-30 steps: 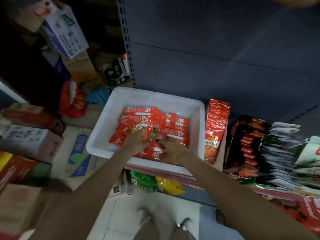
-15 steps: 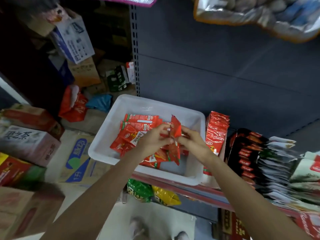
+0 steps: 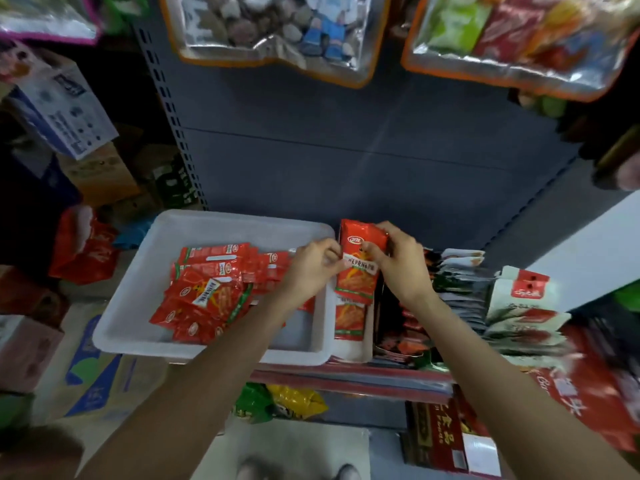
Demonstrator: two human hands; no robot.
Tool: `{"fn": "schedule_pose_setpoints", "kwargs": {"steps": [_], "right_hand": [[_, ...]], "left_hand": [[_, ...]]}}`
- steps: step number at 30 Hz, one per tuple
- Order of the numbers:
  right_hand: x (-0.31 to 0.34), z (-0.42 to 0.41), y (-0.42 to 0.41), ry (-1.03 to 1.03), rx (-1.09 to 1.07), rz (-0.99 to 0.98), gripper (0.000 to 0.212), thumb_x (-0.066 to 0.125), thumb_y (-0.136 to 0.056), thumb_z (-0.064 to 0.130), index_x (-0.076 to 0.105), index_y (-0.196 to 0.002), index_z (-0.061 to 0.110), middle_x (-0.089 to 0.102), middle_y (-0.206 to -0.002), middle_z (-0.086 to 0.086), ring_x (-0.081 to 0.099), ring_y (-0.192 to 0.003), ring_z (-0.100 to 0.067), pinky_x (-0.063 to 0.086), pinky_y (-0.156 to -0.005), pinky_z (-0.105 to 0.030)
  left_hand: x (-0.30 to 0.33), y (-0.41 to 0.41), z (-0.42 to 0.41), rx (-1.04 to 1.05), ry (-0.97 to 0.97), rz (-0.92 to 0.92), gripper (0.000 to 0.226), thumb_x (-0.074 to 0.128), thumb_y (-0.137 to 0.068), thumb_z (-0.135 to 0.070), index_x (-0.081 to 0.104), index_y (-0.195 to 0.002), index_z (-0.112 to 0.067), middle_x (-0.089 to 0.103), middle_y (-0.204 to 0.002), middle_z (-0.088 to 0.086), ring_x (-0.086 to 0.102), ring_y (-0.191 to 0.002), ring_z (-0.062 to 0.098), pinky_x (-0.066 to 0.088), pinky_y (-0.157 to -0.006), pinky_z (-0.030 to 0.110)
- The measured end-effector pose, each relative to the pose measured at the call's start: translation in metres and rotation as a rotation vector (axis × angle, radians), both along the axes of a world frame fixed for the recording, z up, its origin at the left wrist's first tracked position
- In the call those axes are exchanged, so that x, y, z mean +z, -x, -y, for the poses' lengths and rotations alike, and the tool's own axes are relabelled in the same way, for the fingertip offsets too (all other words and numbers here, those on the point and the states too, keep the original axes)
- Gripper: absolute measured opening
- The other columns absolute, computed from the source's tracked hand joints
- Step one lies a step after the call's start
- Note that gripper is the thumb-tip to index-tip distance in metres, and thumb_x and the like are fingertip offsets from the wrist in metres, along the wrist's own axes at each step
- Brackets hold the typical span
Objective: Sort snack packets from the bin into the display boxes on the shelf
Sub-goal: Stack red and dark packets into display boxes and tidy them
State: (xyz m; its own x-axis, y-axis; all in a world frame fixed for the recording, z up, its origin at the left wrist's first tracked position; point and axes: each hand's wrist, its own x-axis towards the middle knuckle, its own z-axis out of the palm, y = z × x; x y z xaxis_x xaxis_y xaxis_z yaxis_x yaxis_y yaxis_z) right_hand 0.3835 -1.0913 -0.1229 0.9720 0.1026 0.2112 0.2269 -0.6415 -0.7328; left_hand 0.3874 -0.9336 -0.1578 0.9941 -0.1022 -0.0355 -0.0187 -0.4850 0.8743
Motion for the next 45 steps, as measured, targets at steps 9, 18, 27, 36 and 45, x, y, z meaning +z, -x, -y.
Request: {"fn": "schedule_pose_setpoints", "kwargs": {"steps": [9,18,27,36,45], "right_hand": [[-0.022,0.003,-0.006,0.169,0.054,-0.188,0.023,0.059,-0.086,0.0,0.056,-0.106,0.011,0.067,-0.1,-0.007,0.064,-0.089,-0.023,0.053,-0.079,-0.036],[-0.053,-0.013,0.003,0.663,0.195,-0.175,0.041,0.055,-0.087,0.005,0.047,-0.126,0.014,0.05,-0.12,-0.008,0.052,-0.11,-0.029,0.048,-0.086,-0.039],[-0.057,-0.123,0.027,0.445,0.317,-0.157,0.041,0.051,-0.094,0.022,0.042,-0.134,0.015,0.047,-0.132,-0.008,0.051,-0.116,-0.029,0.046,-0.089,-0.038],[-0.108,-0.231,0.03,0.581,0.41,-0.408,0.067,0.06,-0.088,0.013,0.025,-0.144,0.015,0.041,-0.136,-0.016,0.042,-0.126,-0.034,0.044,-0.099,-0.044],[-0.111,-0.22,0.031,0.552,0.371,-0.451,0.064,0.072,-0.077,0.016,0.037,-0.13,0.02,0.044,-0.125,-0.016,0.041,-0.122,-0.034,0.042,-0.1,-0.045]], "left_hand": [[-0.04,-0.001,-0.007,0.017,-0.16,-0.182,0.045,0.06,-0.088,-0.002,0.05,-0.131,-0.008,0.057,-0.129,0.011,0.057,-0.114,0.025,0.047,-0.096,0.033],[-0.037,0.022,-0.014,0.049,-0.035,-0.153,0.04,0.057,-0.091,-0.004,0.051,-0.13,-0.01,0.059,-0.126,0.006,0.057,-0.114,0.018,0.045,-0.094,0.026],[-0.052,0.058,-0.136,0.334,-0.346,-0.066,0.026,0.057,-0.09,-0.004,0.061,-0.115,-0.006,0.063,-0.111,0.007,0.06,-0.103,0.025,0.043,-0.092,0.029],[-0.073,0.062,-0.217,0.437,-0.332,-0.424,0.038,0.056,-0.091,-0.021,0.053,-0.123,-0.001,0.06,-0.12,0.019,0.056,-0.111,0.033,0.042,-0.097,0.042],[-0.078,0.049,-0.214,0.734,0.136,-0.499,0.048,0.071,-0.082,-0.029,0.05,-0.118,-0.006,0.063,-0.109,0.011,0.063,-0.097,0.026,0.052,-0.089,0.044]]}}
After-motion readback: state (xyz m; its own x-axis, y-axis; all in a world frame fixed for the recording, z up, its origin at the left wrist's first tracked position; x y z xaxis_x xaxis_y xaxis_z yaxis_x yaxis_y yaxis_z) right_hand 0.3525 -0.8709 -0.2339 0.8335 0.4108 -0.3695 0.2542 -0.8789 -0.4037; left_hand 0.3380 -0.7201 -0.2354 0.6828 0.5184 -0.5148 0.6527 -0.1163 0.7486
